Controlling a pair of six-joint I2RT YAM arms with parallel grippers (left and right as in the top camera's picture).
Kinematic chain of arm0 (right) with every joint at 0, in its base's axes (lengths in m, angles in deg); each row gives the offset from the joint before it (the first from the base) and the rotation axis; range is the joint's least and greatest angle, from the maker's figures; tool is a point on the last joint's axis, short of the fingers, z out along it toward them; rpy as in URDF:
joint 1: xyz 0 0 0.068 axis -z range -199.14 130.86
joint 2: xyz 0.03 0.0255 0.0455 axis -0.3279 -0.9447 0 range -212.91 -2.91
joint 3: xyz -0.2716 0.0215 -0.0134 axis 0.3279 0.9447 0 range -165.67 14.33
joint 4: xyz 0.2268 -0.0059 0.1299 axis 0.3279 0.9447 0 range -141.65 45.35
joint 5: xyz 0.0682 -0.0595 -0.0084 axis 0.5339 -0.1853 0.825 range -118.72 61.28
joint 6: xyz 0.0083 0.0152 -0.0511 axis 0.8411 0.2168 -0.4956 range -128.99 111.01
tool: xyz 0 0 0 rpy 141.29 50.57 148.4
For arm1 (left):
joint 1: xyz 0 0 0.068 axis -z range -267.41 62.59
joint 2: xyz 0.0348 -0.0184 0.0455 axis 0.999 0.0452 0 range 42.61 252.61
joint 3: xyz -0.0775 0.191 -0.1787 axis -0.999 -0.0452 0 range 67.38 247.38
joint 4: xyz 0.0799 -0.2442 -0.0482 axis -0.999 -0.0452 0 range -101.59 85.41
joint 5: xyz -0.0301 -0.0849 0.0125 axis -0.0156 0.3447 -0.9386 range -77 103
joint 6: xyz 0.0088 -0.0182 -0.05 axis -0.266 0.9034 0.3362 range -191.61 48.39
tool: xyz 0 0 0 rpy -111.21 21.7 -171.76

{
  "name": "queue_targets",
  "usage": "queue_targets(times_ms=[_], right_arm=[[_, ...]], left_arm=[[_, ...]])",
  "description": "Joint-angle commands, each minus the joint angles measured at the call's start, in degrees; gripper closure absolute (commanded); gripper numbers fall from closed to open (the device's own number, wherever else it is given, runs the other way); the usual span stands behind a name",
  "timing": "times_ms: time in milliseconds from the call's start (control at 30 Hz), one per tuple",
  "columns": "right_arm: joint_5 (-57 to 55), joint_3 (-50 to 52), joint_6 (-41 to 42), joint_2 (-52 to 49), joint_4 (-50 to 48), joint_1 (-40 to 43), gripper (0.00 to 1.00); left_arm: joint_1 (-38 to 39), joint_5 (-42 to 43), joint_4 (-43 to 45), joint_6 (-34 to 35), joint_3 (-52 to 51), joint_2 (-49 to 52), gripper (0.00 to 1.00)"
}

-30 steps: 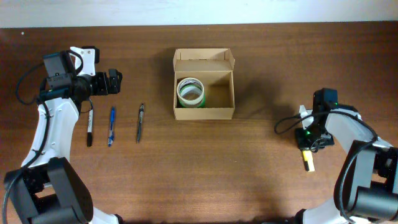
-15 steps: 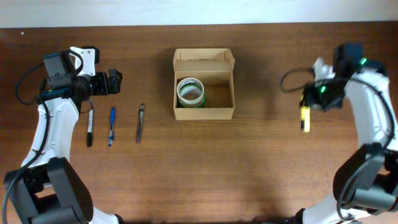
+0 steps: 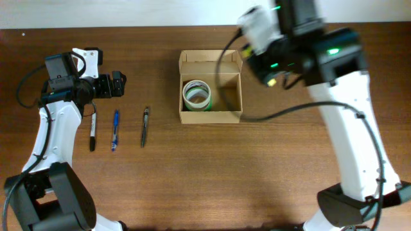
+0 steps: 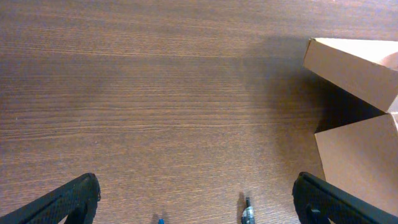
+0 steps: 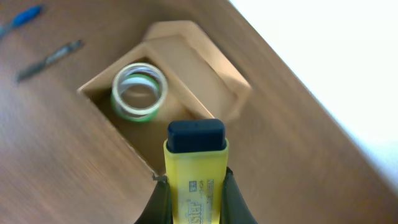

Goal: Pack container
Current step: 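Carry yellow highlighter into the box beside the tapes and release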

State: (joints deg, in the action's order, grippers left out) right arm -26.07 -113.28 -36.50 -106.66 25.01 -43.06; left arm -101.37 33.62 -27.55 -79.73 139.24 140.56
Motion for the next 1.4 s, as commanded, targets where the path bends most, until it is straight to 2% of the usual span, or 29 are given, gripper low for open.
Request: queue_targets(times_ms=[0, 100, 267, 567, 1367], right_arm=[[-3.13, 0.22, -17.33, -4.07, -1.20, -4.31, 0.96], [-3.17, 0.22, -23.80, -8.48, -4.48, -6.99, 0.96], [-0.20, 0.22, -24.61, -16.76, -10.19, -8.11, 0.96], [1.27, 0.22, -24.59, -27.80, -6.10, -8.07, 0.96], [4.66, 2.64, -24.85, -28.74, -1.03, -9.55, 0.96]], left_arm=[[-0.20, 0.61, 0.11, -0.96, 0.57, 0.39, 0.01], [-0.20, 0.61, 0.11, -0.96, 0.57, 0.42, 0.01], [-0.20, 0.61, 0.13, -0.96, 0.57, 0.39, 0.01], [-0.20, 0.61, 0.11, -0.96, 0.57, 0.39, 0.01], [-0.20, 0.61, 0.11, -0.94, 0.57, 0.39, 0.01]])
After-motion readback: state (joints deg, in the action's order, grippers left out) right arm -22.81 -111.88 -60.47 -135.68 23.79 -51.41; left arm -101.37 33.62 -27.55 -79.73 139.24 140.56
